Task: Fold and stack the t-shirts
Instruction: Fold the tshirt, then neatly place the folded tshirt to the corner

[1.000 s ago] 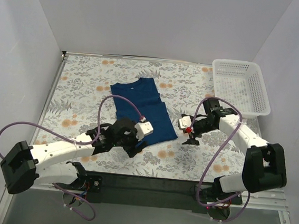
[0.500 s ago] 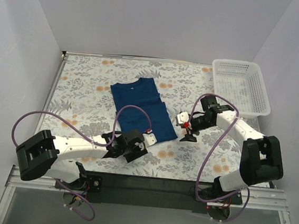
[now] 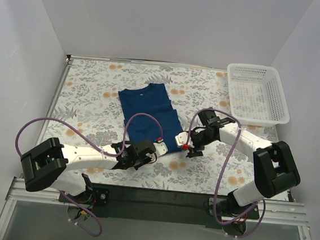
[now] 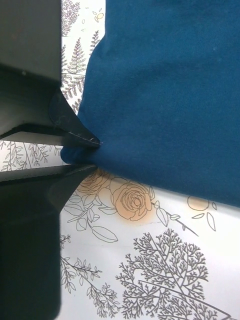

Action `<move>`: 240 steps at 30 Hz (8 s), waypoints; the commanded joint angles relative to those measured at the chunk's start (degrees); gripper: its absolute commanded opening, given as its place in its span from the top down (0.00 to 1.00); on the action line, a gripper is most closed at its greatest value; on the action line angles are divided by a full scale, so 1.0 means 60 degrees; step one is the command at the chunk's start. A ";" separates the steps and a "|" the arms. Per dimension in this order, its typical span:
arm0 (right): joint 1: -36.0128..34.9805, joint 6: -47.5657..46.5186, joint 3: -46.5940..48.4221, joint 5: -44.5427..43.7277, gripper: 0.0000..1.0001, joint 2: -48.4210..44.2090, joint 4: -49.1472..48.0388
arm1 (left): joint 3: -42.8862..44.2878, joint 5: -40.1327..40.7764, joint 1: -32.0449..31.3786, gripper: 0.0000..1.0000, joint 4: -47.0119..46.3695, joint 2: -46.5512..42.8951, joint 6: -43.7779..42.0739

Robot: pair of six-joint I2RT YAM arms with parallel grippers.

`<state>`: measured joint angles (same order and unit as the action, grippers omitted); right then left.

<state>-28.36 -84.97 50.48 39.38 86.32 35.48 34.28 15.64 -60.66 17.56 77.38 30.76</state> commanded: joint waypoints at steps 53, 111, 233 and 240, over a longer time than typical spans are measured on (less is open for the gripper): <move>0.0713 0.4243 0.8078 0.0879 0.99 0.4463 0.2055 | 0.0760 -0.4525 0.5669 1.00 -0.2852 -0.1578 -0.3691; 0.0815 1.2067 1.0381 -0.3442 0.99 0.8347 -0.5270 | 0.3266 -0.2724 0.7503 1.00 -0.9402 0.5208 -0.4190; 0.3467 1.0133 0.2851 0.1509 0.47 0.0744 -0.1930 | 0.7600 -0.2315 1.3933 1.00 0.0441 0.7111 0.3633; 0.3467 1.0089 0.2837 0.1407 0.46 0.0847 -0.1886 | 0.8977 -0.2123 1.4198 0.91 0.1203 0.7654 0.3764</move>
<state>-7.88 -24.18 67.64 46.81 92.38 25.12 86.56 -2.63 23.24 19.09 121.89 55.24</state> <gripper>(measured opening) 0.536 0.079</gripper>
